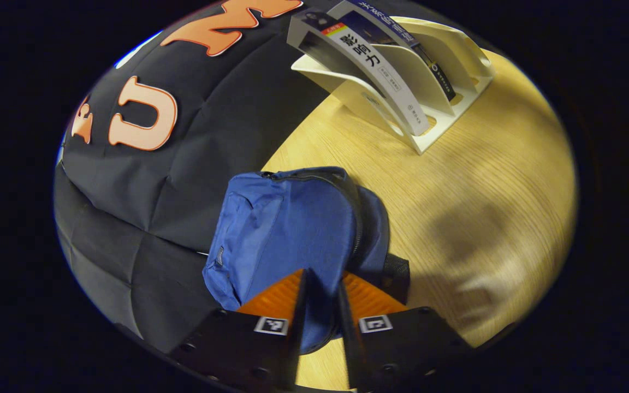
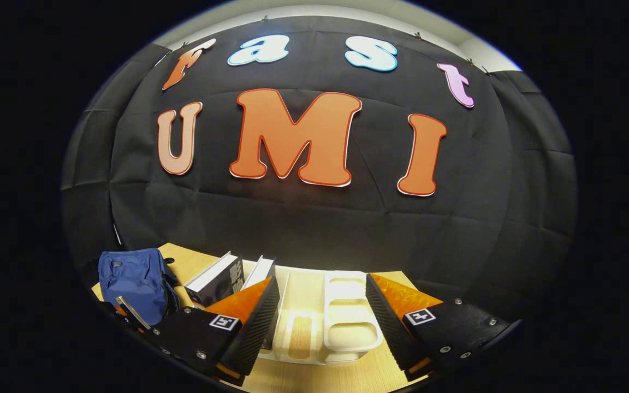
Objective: Open the schoolbag, grab two books from the bookshelf and put them into the schoolbag.
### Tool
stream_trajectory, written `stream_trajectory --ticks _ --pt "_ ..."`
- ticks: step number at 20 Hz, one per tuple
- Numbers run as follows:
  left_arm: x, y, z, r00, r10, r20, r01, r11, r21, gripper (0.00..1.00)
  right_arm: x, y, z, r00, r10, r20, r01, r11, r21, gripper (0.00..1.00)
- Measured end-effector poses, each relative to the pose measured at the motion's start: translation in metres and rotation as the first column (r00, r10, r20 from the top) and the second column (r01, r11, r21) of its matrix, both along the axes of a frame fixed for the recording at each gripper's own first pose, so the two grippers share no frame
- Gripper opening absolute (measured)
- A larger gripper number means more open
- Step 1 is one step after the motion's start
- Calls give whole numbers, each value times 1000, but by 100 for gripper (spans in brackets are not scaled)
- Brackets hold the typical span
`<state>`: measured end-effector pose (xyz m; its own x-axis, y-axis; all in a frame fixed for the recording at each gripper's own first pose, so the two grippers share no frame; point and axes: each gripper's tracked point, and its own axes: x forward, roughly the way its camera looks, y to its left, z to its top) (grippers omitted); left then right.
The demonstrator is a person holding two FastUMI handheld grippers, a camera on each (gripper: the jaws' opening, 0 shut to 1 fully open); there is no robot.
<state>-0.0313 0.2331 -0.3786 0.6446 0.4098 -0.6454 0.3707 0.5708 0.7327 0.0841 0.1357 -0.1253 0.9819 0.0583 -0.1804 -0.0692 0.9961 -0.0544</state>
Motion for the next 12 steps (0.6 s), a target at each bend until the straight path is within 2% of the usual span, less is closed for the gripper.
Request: stream_trajectory --ticks 1,2,5,7,9,12 --pt "3 0 5 1000 -7 3 7 1000 -1 16 -1 5 0 1000 14 -6 -14 1000 7 94" --pt "4 2 12 1000 0 0 0 1000 -10 10 -1 12 1 999 35 -18 -35 999 16 94" --pt "13 7 34 999 28 15 -27 997 -68 5 -1 39 3 993 105 -52 -103 994 36 94" --pt "22 12 58 999 22 39 -18 996 -90 3 1 67 3 979 181 -89 -177 983 48 94" --pt "28 15 76 998 21 57 -13 991 -136 3 2 96 -9 950 256 -181 -251 967 48 94" --pt "47 25 111 995 19 99 -2 985 -174 3 12 120 -29 907 265 -327 -264 963 46 94"
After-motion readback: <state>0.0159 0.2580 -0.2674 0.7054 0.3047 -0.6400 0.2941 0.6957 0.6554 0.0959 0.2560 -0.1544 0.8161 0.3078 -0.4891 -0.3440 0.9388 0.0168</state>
